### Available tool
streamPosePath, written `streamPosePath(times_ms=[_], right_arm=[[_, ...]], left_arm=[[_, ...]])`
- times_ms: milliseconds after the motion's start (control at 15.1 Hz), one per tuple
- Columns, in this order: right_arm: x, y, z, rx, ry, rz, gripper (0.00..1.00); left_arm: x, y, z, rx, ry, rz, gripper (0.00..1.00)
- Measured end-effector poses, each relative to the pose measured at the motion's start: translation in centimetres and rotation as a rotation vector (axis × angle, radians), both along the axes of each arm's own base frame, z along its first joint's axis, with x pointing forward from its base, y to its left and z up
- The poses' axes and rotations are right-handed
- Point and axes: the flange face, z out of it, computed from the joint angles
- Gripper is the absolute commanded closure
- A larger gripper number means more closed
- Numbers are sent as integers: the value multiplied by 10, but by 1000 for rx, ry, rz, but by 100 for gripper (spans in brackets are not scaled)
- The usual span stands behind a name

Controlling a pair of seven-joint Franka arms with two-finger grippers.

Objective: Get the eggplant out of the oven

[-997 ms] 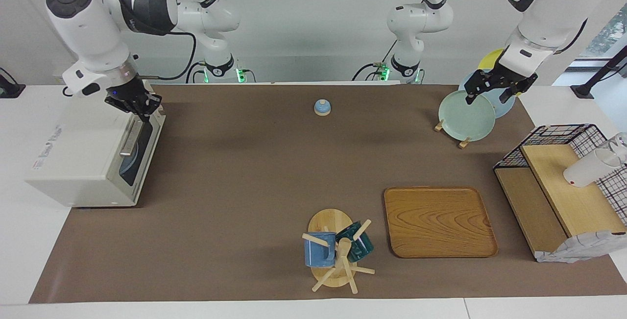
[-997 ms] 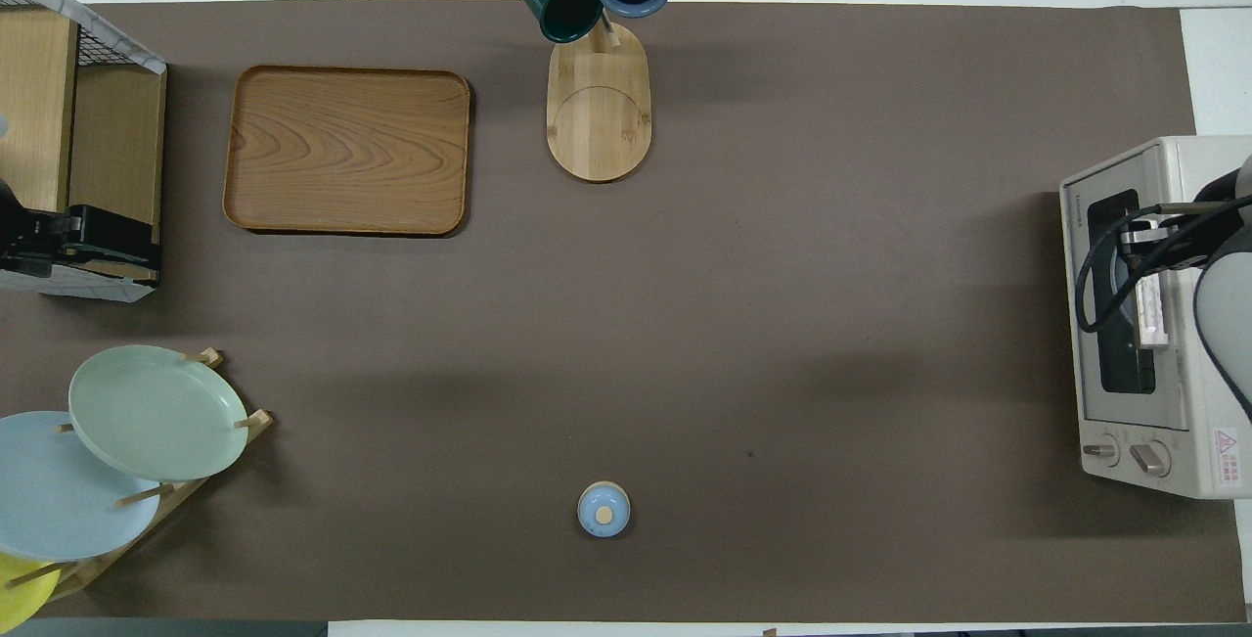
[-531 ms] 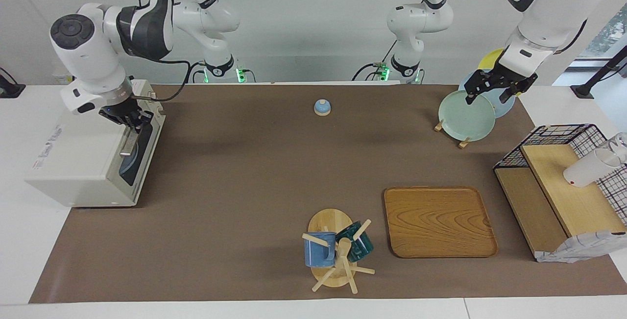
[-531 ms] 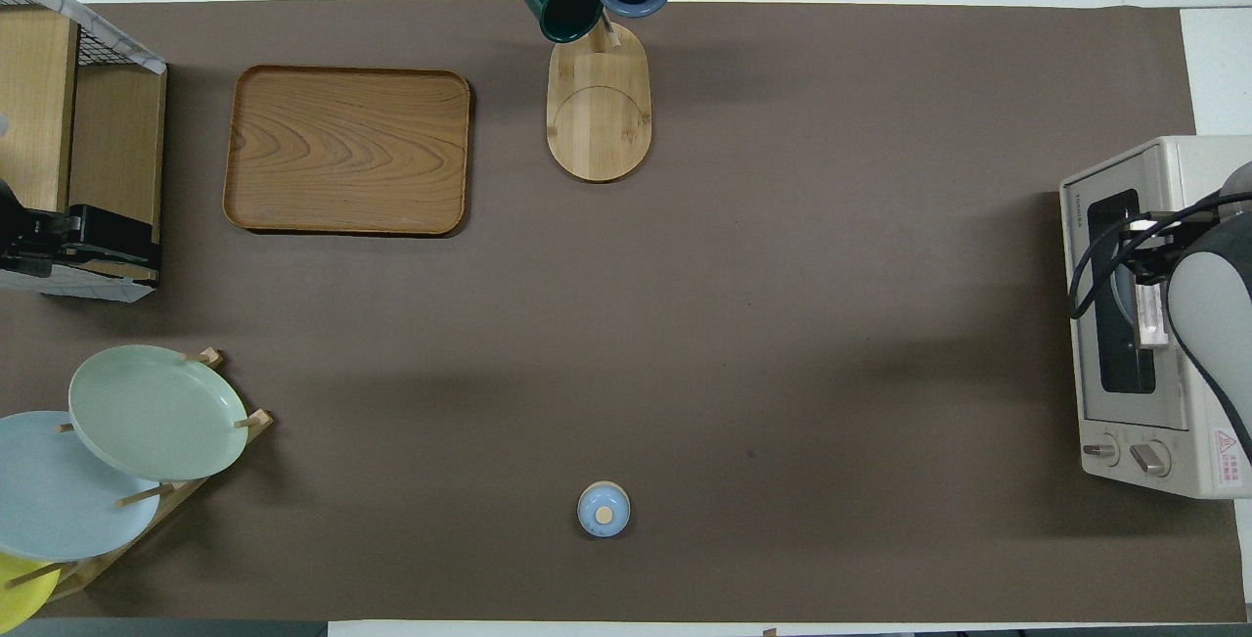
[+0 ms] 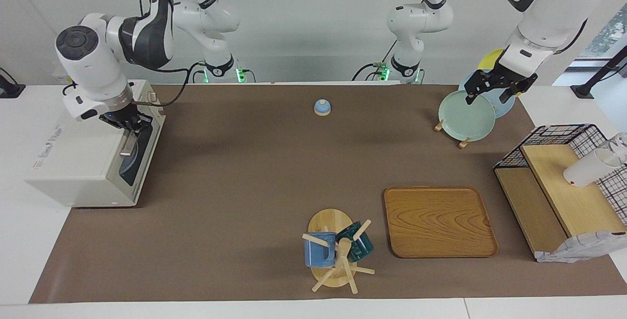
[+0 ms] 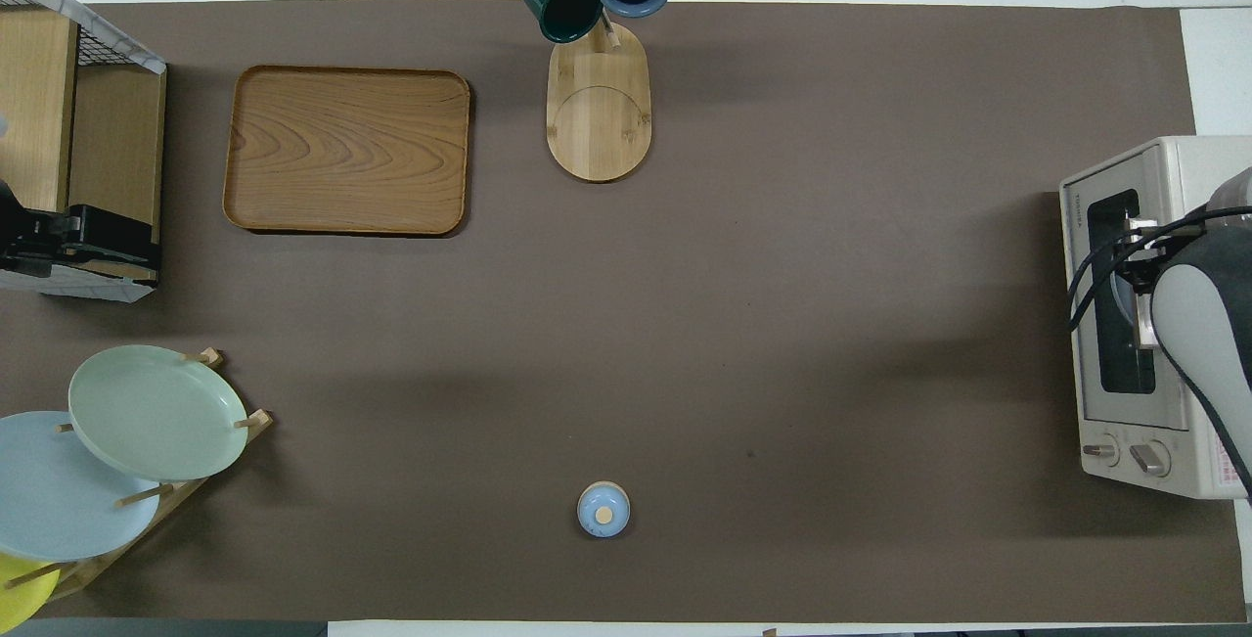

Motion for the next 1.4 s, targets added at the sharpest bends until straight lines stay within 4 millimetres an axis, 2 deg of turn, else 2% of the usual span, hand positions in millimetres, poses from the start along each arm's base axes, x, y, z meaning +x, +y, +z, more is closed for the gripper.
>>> streamPosePath(times_ms=[465, 664, 797, 997, 1196, 1395], right_arm=[[-2, 13, -8, 3, -15, 27, 100], [-5, 31, -16, 25, -36, 54, 100], [-4, 53, -31, 59, -47, 79, 100], [3, 81, -67, 90, -83, 113, 100], [7, 96, -102, 119, -91, 110, 100], [10, 99, -122, 139, -84, 94, 100]], left_arm=[[0, 0, 0, 0, 0, 0, 0], [0, 0, 0, 0, 0, 0, 0], [0, 0, 0, 0, 0, 0, 0], [0, 0, 0, 0, 0, 0, 0], [0, 0, 0, 0, 0, 0, 0], [0, 0, 0, 0, 0, 0, 0]])
